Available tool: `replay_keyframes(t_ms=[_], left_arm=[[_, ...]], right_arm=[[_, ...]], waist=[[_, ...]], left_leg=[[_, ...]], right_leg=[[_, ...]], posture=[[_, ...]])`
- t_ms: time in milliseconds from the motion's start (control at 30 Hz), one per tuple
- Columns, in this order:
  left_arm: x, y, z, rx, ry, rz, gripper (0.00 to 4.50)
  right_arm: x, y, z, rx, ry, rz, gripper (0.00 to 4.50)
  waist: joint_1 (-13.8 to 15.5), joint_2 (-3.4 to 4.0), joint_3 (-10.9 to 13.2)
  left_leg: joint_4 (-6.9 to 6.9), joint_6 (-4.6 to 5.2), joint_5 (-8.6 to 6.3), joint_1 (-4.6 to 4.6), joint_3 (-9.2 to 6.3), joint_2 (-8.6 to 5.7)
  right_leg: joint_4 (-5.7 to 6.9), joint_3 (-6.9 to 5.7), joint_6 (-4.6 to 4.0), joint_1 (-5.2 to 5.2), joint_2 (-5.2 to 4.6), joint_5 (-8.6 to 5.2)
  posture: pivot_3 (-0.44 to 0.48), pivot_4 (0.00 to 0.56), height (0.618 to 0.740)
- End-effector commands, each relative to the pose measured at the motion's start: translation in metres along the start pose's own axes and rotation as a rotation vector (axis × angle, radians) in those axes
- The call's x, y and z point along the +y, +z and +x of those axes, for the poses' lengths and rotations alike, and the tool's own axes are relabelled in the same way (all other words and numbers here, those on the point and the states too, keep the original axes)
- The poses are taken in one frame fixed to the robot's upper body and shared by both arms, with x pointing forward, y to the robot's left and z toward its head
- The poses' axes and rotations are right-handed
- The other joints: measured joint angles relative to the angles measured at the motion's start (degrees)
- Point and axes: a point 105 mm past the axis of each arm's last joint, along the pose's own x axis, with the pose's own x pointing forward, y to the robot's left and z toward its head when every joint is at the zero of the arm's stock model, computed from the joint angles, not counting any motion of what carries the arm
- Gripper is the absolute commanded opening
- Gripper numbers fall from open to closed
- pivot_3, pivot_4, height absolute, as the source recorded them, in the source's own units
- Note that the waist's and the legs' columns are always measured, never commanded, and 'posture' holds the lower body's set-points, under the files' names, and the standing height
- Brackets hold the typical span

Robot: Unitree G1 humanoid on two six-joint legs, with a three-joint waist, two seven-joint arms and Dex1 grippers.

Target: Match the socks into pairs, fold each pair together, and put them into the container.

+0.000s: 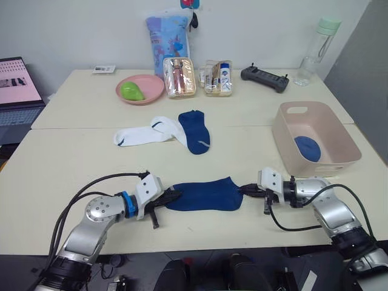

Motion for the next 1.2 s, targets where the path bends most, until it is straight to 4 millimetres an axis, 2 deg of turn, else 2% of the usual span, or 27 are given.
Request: replay_keyframes(t_ms=[33,67,133,200,267,333,433,533,600,733,800,900,1033,1200], left_arm=[[0.006,0.013,-0.009,-0.053,0.032,-0.055,0.01],[0.009,0.019,-0.012,-0.082,0.049,-0.075,0.01],[0.019,0.028,-0.022,-0.118,0.112,-0.109,0.00],[0.028,0.031,-0.030,-0.145,0.188,-0.139,0.61],[0.047,0.032,-0.046,-0.209,0.353,-0.207,1.22],[0.058,0.026,-0.060,-0.214,0.481,-0.208,1.84],[0.060,0.012,-0.071,-0.191,0.574,-0.221,2.87],[0.056,0.008,-0.069,-0.181,0.574,-0.227,3.85],[0.054,0.010,-0.065,-0.182,0.562,-0.218,4.47],[0.055,0.029,-0.053,-0.207,0.504,-0.165,4.47],[0.052,0.044,-0.037,-0.220,0.440,-0.111,4.47],[0.053,0.053,-0.026,-0.224,0.408,-0.077,4.47],[0.062,0.073,0.018,-0.221,0.327,-0.016,4.47],[0.074,0.081,0.057,-0.202,0.277,0.032,4.47]], right_arm=[[-0.003,0.029,-0.008,-0.128,-0.021,0.055,0.00],[-0.006,0.038,-0.010,-0.162,-0.036,0.062,0.00],[-0.018,0.050,-0.018,-0.199,-0.124,0.050,0.37],[-0.028,0.054,-0.024,-0.212,-0.205,0.053,0.95],[-0.044,0.054,-0.031,-0.213,-0.344,0.044,1.66],[-0.051,0.053,-0.032,-0.213,-0.415,0.052,2.37],[-0.053,0.049,-0.026,-0.209,-0.457,0.069,3.54],[-0.051,0.048,-0.019,-0.198,-0.448,0.066,4.50],[-0.052,0.050,-0.012,-0.183,-0.435,0.055,4.50],[-0.058,0.059,0.002,-0.154,-0.403,0.031,4.50],[-0.067,0.065,0.007,-0.151,-0.419,0.035,4.50],[-0.073,0.070,0.010,-0.155,-0.435,0.043,4.50],[-0.078,0.088,0.020,-0.147,-0.403,0.023,4.50],[-0.079,0.110,0.026,-0.193,-0.443,0.013,4.50]], waist=[[0.0,0.00,0.0],[-0.1,0.00,0.0],[-0.1,0.00,0.0],[-0.1,0.00,0.0],[0.0,-0.01,0.0],[0.0,-0.01,0.0],[0.0,-0.01,0.0],[0.0,-0.01,0.0],[0.0,-0.01,0.0],[0.0,-0.01,0.0],[0.0,-0.01,0.0],[0.1,-0.01,0.0],[0.1,-0.02,0.0],[0.0,-0.04,0.0]], left_leg=[[0.00,0.00,0.00,0.00,0.00,0.00],[0.00,0.00,0.00,-0.01,-0.01,0.02],[0.01,0.00,0.00,-0.06,-0.01,0.05],[0.02,0.00,0.00,-0.08,-0.04,0.05],[0.02,0.00,0.00,-0.09,-0.03,0.04],[0.02,0.00,0.00,-0.09,-0.05,0.04],[-0.03,-0.01,0.00,-0.08,-0.01,0.05],[-0.02,-0.01,0.00,-0.09,0.00,0.03],[-0.01,-0.01,0.00,-0.09,0.00,0.02],[-0.01,-0.01,0.00,-0.08,0.01,0.02],[-0.01,-0.01,0.00,-0.09,0.00,0.02],[0.00,-0.02,0.01,-0.11,-0.01,-0.01],[0.00,-0.02,0.01,-0.15,-0.04,-0.04],[0.01,-0.01,0.01,-0.16,-0.02,-0.08]], right_leg=[[0.00,0.00,0.00,0.00,0.00,0.00],[0.00,-0.01,0.00,-0.01,0.01,0.00],[0.02,-0.01,0.00,-0.06,0.02,0.00],[0.01,-0.03,0.00,-0.06,0.02,0.00],[-0.01,-0.01,0.00,-0.06,0.01,0.00],[-0.01,-0.03,0.00,-0.06,0.01,0.00],[-0.01,-0.01,0.00,-0.09,0.01,0.00],[-0.02,0.01,0.00,-0.09,0.01,0.00],[-0.02,0.01,0.00,-0.08,0.00,0.00],[-0.01,0.00,0.00,-0.08,0.01,0.01],[-0.01,-0.01,0.00,-0.08,0.01,0.01],[-0.02,0.01,0.00,-0.08,0.01,0.01],[-0.01,-0.02,-0.01,-0.11,0.01,0.01],[-0.02,0.01,0.01,-0.13,0.01,0.01]], posture=[[0.000,0.150,0.740],[0.000,0.150,0.740],[0.000,0.150,0.740],[0.000,0.150,0.740],[0.000,0.150,0.740],[0.000,0.150,0.740],[0.000,0.150,0.740],[0.000,0.150,0.740],[0.000,0.150,0.740],[0.000,0.150,0.740],[0.000,0.150,0.740],[0.000,0.150,0.740],[0.000,0.150,0.740],[0.000,0.150,0.740]])
